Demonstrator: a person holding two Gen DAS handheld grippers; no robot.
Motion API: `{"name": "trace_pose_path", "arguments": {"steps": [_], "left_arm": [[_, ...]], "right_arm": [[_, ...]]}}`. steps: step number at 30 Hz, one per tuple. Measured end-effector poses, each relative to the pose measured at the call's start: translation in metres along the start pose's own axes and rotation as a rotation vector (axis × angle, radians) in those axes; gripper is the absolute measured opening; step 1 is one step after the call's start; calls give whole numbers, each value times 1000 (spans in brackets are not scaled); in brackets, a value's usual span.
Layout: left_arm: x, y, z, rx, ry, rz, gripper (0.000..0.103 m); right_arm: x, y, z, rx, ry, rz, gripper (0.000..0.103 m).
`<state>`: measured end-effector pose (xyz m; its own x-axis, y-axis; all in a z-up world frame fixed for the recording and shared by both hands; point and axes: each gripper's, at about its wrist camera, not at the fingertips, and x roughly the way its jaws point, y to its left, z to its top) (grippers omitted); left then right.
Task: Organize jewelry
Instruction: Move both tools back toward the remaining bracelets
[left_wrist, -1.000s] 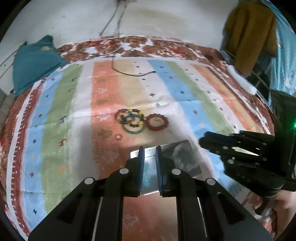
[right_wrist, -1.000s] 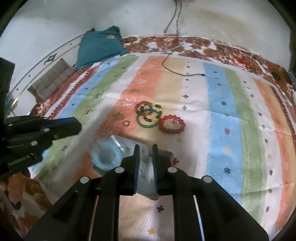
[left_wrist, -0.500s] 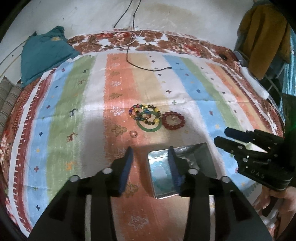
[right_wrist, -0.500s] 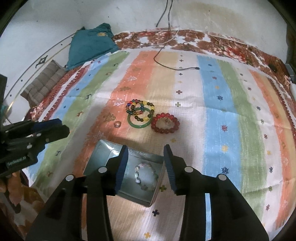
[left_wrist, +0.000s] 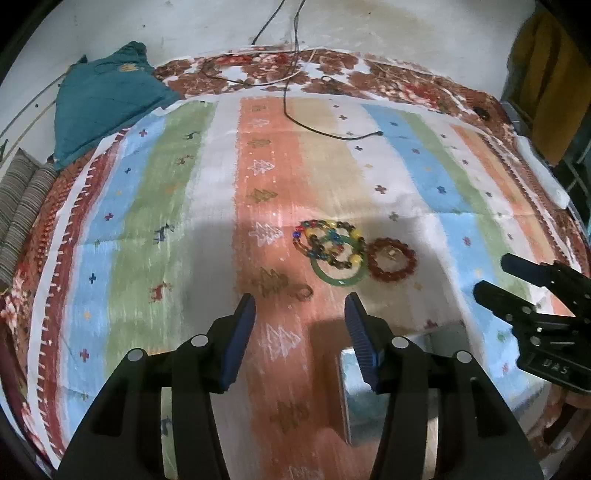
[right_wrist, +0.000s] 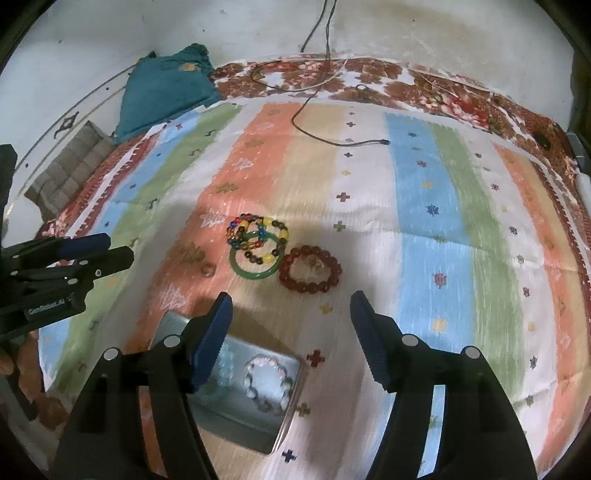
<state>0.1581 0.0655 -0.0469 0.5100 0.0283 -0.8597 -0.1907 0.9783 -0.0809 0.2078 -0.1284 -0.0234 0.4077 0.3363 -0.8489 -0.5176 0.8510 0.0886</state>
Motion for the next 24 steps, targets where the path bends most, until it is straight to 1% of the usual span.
{"name": "trace_pose_path", "arguments": {"steps": [7, 10, 17, 24], "left_arm": [[25, 0, 15, 8, 28, 31, 53], [32, 0, 18, 10, 37, 36, 54], [52, 2, 29, 13, 52, 48, 54], [77, 5, 38, 12, 73, 65, 54]], "right_arm": [[26, -6, 8, -12, 52, -27, 66], [34, -12, 12, 0, 54, -46, 66], [58, -17, 17, 0, 111, -68, 66], [77, -32, 20, 23, 144, -89, 66]]}}
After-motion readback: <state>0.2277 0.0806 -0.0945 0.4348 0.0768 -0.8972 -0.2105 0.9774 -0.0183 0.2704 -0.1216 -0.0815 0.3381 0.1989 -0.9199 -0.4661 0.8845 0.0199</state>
